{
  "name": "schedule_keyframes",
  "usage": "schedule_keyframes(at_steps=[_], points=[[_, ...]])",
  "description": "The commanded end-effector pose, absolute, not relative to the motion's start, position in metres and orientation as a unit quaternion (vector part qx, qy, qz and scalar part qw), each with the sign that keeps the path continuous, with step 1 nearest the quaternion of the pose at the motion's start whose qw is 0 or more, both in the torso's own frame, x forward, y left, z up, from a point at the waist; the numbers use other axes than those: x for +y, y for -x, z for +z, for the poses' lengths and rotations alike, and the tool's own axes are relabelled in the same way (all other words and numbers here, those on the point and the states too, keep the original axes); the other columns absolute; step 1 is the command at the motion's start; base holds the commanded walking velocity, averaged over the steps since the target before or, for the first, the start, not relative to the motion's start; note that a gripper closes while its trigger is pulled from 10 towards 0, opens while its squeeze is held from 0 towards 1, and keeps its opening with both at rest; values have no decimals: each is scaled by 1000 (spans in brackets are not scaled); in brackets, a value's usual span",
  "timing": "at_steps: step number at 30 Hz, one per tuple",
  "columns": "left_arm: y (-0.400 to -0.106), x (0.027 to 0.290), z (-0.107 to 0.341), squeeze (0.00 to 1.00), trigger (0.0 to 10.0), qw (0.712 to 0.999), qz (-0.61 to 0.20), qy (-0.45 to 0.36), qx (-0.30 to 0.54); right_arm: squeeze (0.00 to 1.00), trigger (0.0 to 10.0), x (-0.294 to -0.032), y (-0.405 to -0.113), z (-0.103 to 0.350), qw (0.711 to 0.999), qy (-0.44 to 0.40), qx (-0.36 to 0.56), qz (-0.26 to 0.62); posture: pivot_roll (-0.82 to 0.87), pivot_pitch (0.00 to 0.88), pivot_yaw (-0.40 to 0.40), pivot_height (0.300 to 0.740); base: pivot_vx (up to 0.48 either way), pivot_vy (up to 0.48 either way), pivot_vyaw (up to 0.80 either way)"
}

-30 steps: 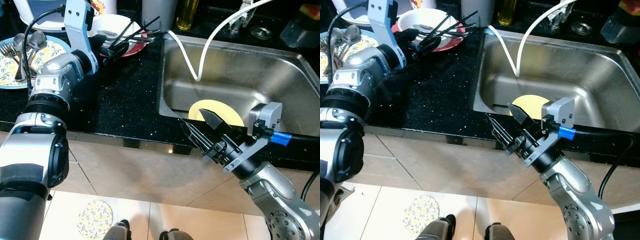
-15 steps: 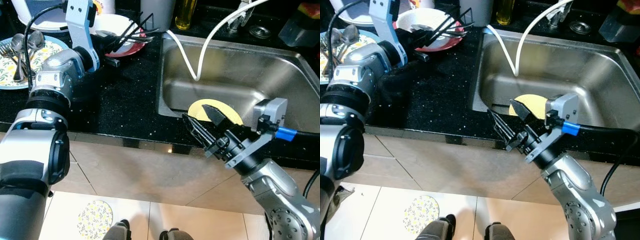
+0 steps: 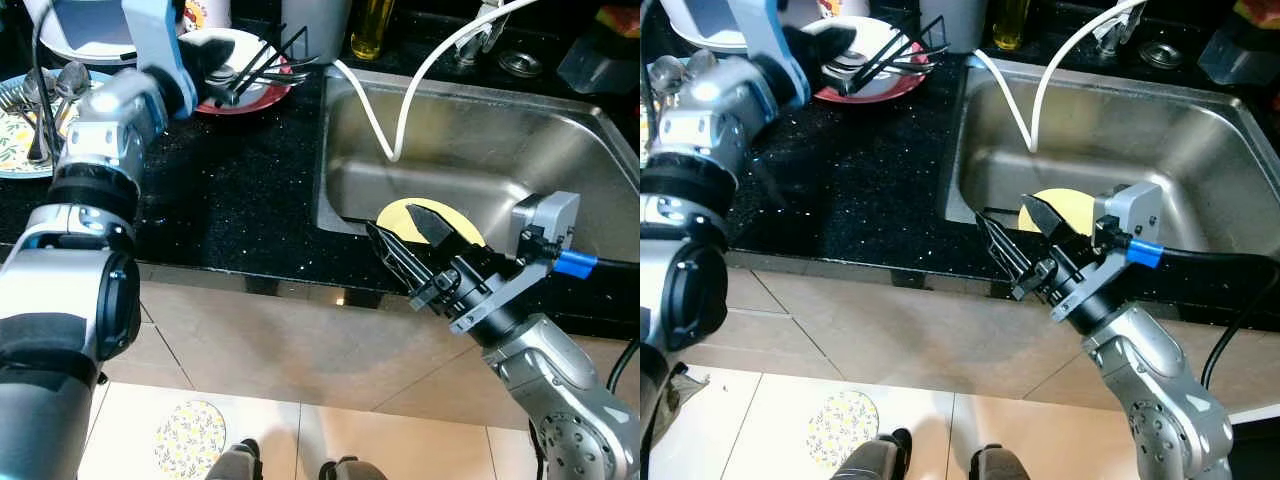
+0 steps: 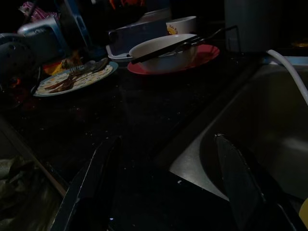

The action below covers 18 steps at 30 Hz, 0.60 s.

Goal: Kitchen organization

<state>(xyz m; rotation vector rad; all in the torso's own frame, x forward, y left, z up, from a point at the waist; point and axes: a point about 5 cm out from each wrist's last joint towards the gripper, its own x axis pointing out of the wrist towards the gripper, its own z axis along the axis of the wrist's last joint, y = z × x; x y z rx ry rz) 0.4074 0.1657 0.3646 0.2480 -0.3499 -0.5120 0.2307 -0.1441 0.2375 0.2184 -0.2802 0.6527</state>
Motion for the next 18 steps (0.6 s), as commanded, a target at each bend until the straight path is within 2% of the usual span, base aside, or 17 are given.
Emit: schedule_keyframes(at_steps=[1, 2, 4, 5, 6, 7, 16, 17, 18], points=[[-403, 160, 376, 0, 10000, 927, -251, -201, -192, 0, 10000, -144, -230, 239, 931, -107, -138, 321, -39, 188, -71, 740, 0, 0, 0], [-400, 154, 378, 0, 10000, 898, -248, -304, -199, 0, 10000, -144, -231, 239, 931, -108, -139, 321, -39, 188, -70, 740, 0, 0, 0], [-400, 153, 378, 0, 10000, 888, -246, -334, -197, 0, 10000, -144, -231, 239, 931, -108, -140, 321, -39, 188, -70, 740, 0, 0, 0], [-400, 153, 378, 94, 10000, 879, -246, -361, -194, 0, 10000, -144, -231, 239, 931, -108, -140, 320, -39, 187, -72, 740, 0, 0, 0], [-400, 154, 377, 835, 10000, 867, -243, -393, -188, 0, 10000, -144, -231, 240, 931, -108, -140, 320, -39, 188, -72, 740, 0, 0, 0], [-401, 158, 375, 1000, 10000, 859, -234, -422, -174, 0, 10000, -144, -231, 240, 931, -108, -140, 320, -39, 188, -70, 740, 0, 0, 0], [-406, 173, 362, 1000, 10000, 832, -219, -498, -109, 0, 10000, -145, -230, 240, 931, -107, -140, 319, -40, 189, -64, 740, 0, 0, 0], [-407, 175, 356, 1000, 10000, 808, -223, -538, -86, 0, 10000, -146, -230, 240, 932, -107, -140, 317, -40, 190, -63, 740, 0, 0, 0], [-407, 175, 356, 1000, 10000, 808, -223, -538, -86, 0, 10000, -146, -230, 240, 932, -107, -140, 317, -40, 190, -63, 740, 0, 0, 0]])
